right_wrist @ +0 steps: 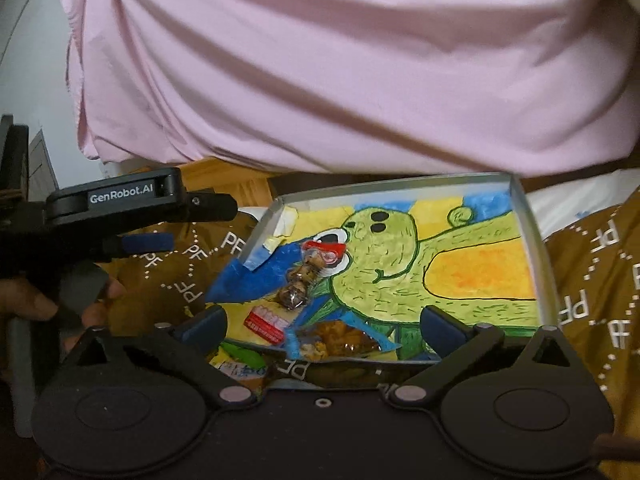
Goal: Organize snacks
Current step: 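Withdraw both open tools from the tray back toward the snack pile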
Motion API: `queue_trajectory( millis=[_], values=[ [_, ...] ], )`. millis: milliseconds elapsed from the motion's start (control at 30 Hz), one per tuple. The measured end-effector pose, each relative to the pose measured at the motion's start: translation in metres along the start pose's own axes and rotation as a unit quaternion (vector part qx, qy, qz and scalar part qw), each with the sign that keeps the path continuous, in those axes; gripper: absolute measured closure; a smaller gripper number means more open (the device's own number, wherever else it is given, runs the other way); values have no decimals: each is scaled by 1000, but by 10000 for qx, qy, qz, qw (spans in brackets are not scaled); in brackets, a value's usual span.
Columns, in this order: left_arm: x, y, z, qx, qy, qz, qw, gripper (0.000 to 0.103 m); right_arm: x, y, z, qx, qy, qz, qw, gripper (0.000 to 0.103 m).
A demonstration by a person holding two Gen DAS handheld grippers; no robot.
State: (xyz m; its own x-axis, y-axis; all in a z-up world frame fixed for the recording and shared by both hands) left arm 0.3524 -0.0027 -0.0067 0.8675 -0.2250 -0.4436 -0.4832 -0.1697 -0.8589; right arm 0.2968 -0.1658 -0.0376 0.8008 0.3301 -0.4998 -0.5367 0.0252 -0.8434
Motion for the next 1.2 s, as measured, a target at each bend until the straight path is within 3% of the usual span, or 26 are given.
queue_trajectory(
  millis=[167,567,867,1200],
  values=[
    [-44,12,-6,43,-87,-264,9996,0,-36,13,14,-303,82,-156,9994,1],
    [-122,58,-9,135,-309,-282,9990,0,-114,31,31,-908,273,-710,9930,1],
    [-146,91,-6,99,-385,39,9992,0,-141,56,24,-698,674,-432,9943,1],
    [-138,127,-10,306,-369,649,9967,0,-135,75,16,-553,959,106,9938,1]
  ],
)
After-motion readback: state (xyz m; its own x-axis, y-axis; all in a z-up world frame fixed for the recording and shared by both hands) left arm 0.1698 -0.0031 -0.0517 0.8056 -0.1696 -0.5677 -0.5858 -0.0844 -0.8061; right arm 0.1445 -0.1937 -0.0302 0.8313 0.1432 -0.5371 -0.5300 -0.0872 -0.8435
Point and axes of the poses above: each gripper's, at about its wrist camera, not at the fingertips, and x roughly the way its jaws point, z to its left, y to its underside, the point moved 9 cm from there along x, roughly the way its jaws point
